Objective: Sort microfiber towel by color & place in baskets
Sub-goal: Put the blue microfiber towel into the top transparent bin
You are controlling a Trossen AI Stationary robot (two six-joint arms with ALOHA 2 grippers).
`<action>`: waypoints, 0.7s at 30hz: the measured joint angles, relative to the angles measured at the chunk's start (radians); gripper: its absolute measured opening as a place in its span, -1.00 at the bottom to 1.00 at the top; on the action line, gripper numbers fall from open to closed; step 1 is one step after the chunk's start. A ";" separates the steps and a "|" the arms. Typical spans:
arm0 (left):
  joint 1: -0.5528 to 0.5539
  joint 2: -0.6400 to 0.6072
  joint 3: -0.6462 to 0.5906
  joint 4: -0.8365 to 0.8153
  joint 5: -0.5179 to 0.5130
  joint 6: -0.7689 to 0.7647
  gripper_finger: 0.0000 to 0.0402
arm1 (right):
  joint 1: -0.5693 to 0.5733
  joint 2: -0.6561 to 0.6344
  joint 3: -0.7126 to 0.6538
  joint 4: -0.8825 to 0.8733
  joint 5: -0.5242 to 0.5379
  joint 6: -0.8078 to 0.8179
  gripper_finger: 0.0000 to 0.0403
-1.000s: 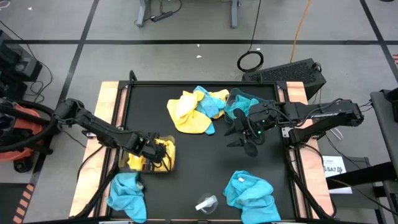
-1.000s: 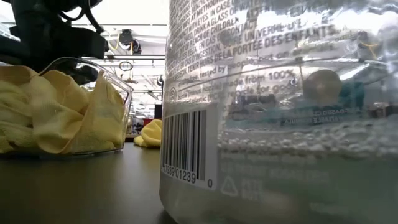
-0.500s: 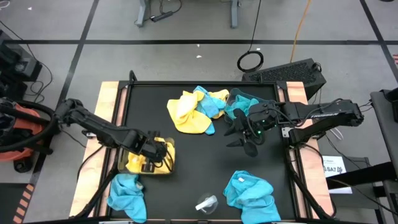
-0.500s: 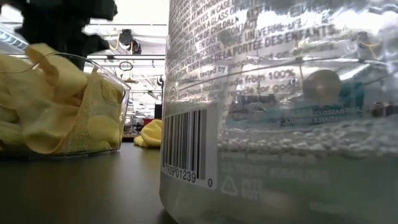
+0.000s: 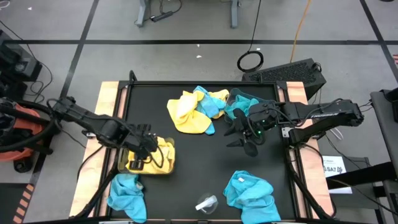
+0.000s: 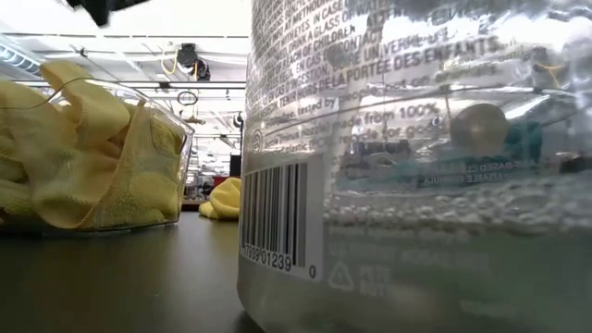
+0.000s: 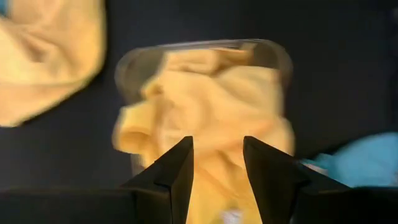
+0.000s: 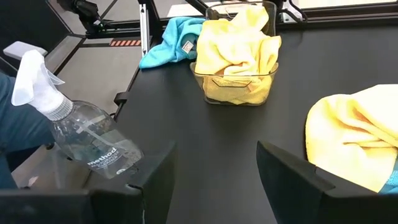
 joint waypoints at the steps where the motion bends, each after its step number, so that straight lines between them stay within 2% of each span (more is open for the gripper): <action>1: -0.013 -0.010 0.001 -0.001 0.022 -0.011 -0.27 | 0.000 0.000 0.000 0.000 0.000 -0.003 0.05; 7: -0.147 -0.026 0.001 -0.016 0.090 -0.074 -0.27 | 0.000 0.000 0.000 0.000 0.000 -0.038 0.05; 14: -0.352 0.003 0.001 -0.012 0.092 -0.116 -0.27 | -0.001 0.000 0.000 -0.003 0.000 -0.103 0.05; 21: -0.495 0.079 0.001 0.005 0.090 -0.170 -0.27 | -0.003 0.000 0.000 -0.003 0.000 -0.126 0.05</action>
